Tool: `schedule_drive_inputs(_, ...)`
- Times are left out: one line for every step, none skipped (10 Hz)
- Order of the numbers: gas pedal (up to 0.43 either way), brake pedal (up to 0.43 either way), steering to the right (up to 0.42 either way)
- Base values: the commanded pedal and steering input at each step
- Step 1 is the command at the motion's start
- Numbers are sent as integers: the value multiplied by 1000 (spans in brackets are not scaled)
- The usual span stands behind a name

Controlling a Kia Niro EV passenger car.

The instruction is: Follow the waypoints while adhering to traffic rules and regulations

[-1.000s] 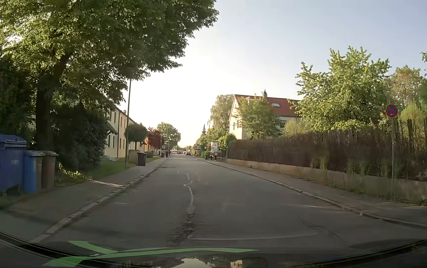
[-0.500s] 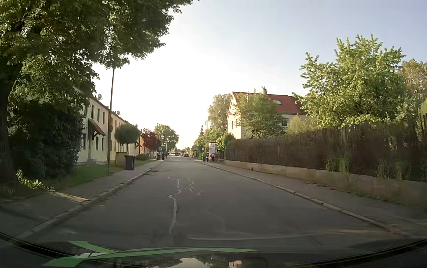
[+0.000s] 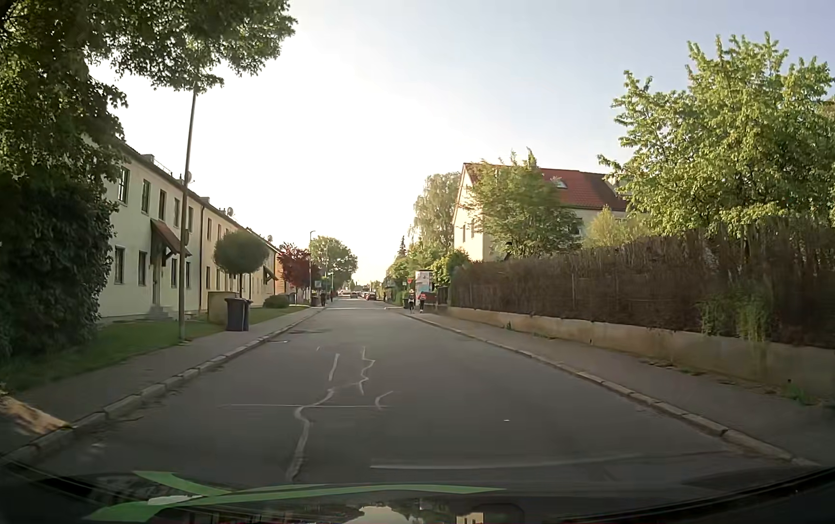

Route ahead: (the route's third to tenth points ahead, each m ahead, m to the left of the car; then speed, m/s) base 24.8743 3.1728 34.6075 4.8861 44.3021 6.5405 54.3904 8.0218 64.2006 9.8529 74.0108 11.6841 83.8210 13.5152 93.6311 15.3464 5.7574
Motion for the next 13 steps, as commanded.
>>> schedule_drive_inputs(98,0,-31)
schedule_drive_inputs(98,0,-31)
schedule_drive_inputs(98,0,-37)
schedule_drive_inputs(98,0,-42)
schedule_drive_inputs(98,0,-42)
schedule_drive_inputs(98,0,-38)
schedule_drive_inputs(98,0,-36)
schedule_drive_inputs(98,0,-37)
schedule_drive_inputs(98,0,-38)
schedule_drive_inputs(98,0,-38)
schedule_drive_inputs(98,0,-39)
schedule_drive_inputs(98,0,-43)
schedule_drive_inputs(98,0,-47)
